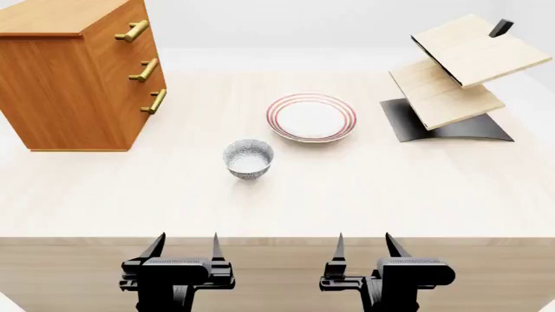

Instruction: Open the top drawer of the cabinet and put the bowl in it.

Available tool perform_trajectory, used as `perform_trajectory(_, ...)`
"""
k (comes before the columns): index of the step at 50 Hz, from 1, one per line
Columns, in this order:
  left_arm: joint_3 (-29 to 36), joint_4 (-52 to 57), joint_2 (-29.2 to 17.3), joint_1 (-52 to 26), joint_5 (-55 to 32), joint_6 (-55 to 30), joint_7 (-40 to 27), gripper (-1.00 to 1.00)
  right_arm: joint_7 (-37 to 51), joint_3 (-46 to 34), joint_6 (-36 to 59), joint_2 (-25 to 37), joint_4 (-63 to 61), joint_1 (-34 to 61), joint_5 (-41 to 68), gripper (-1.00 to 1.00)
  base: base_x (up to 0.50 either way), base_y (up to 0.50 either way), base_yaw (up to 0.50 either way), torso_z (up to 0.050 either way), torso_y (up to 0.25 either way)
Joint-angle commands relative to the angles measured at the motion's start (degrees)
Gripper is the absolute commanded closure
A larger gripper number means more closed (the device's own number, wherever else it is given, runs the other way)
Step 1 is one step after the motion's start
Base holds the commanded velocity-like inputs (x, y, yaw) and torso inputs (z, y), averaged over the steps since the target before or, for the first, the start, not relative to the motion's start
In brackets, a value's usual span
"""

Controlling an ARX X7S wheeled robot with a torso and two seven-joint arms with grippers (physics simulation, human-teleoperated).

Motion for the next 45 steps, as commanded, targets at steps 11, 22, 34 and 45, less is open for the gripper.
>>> perform_trajectory(11, 2.4, 2.2, -2.6, 0.4, -3.1, 0.2, -3.3, -1.00, 3.6, -3.4, -0.2, 2.7, -2.0, -0.9, 1.6, -1.00, 0.00, 0.00, 0.00, 0.000, 0.000)
perform_trajectory(22, 3.2, 7.0, -4.1, 0.8, -5.0, -2.0, -4.1, -1.00, 5.3, -4.1, 1.7, 4.2, -8.1, -2.6, 2.2, -1.00, 0.00, 0.00, 0.00, 0.024, 0.000)
perform_trajectory(34, 3.8, 11.2, -5.8, 0.4, -6.1, -5.1, -5.1, -1.00, 6.6, -4.6, 3.8, 5.5, -13.1, -3.5, 2.8, -1.00, 0.00, 0.00, 0.00, 0.050, 0.000)
perform_trajectory(45, 3.5, 21.1, -8.6, -1.8, -7.1, -14.0, -6.1, -1.00, 8.1, -4.3, 12.7, 7.9, -23.8, -3.2, 2.7, -1.00, 0.00, 0.00, 0.00, 0.050, 0.000)
